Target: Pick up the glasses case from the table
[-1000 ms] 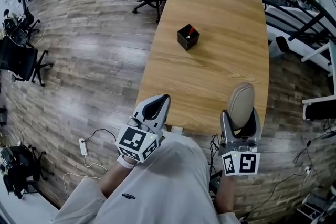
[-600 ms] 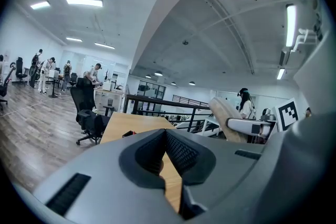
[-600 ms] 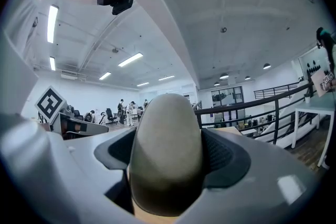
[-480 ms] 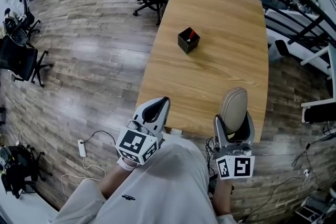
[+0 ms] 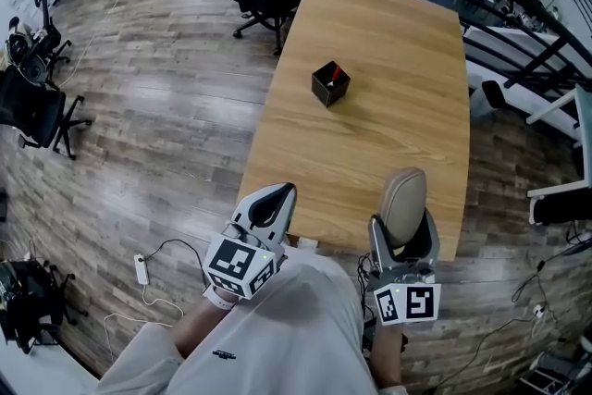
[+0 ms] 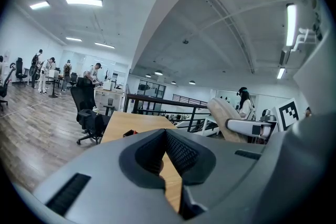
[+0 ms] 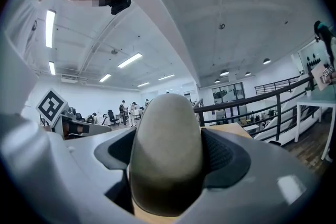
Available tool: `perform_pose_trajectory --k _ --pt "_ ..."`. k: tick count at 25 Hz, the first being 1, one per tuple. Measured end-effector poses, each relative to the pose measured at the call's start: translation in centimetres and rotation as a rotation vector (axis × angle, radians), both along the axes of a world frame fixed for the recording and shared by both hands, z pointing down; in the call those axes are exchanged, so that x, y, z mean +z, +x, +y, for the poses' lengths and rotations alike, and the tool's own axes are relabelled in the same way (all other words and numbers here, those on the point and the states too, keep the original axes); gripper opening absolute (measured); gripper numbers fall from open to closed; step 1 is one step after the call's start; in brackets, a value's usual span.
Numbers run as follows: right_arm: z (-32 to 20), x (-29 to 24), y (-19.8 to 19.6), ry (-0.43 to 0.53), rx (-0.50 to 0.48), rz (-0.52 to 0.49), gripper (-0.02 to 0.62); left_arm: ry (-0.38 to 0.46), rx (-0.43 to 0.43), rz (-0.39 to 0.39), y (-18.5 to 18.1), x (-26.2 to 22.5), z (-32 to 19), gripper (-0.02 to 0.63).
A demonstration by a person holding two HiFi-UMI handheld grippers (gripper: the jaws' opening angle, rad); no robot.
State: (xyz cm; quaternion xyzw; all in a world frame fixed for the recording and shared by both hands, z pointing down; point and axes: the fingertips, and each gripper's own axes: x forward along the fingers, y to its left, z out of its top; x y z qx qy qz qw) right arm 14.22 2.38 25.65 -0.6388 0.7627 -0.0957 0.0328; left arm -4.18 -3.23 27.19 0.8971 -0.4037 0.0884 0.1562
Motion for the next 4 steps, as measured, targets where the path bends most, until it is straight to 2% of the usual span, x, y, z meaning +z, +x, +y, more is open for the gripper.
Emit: perform_pose_trajectory --k 4 --pt "-0.35 -0.09 0.03 0.005 -0.003 -0.001 0.396 -0.001 0.005 0.000 0.33 0.22 -0.13 0.008"
